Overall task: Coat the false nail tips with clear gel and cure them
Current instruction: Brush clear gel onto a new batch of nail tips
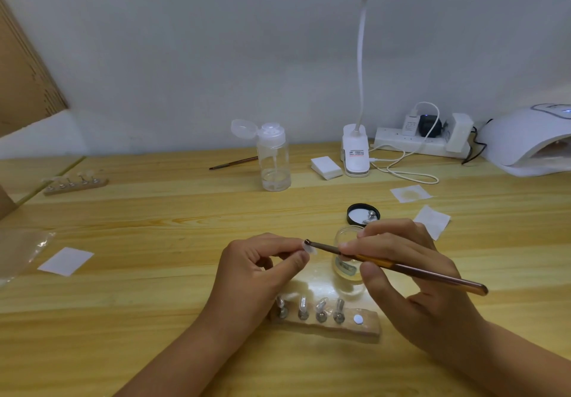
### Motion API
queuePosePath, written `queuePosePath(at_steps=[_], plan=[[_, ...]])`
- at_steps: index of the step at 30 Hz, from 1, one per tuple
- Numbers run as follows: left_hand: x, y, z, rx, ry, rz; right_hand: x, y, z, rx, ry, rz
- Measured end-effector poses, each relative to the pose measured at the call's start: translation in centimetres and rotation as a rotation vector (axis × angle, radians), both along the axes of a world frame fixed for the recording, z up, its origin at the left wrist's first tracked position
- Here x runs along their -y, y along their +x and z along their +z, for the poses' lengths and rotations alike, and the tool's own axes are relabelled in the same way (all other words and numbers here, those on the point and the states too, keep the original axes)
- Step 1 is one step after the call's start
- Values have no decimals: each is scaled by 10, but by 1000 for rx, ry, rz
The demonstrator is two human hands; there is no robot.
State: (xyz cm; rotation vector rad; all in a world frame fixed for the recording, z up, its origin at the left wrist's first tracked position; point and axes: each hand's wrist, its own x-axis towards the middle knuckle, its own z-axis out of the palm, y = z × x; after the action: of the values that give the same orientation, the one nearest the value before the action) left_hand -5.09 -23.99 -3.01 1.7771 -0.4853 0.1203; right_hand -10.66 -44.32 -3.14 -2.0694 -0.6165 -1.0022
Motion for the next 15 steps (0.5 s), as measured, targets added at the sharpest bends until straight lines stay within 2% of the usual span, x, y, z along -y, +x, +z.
queuePosePath(at_steps=[15], plan=[[-1,1,-1,-16,1,13,-1,-1,1,-26,-5,4]])
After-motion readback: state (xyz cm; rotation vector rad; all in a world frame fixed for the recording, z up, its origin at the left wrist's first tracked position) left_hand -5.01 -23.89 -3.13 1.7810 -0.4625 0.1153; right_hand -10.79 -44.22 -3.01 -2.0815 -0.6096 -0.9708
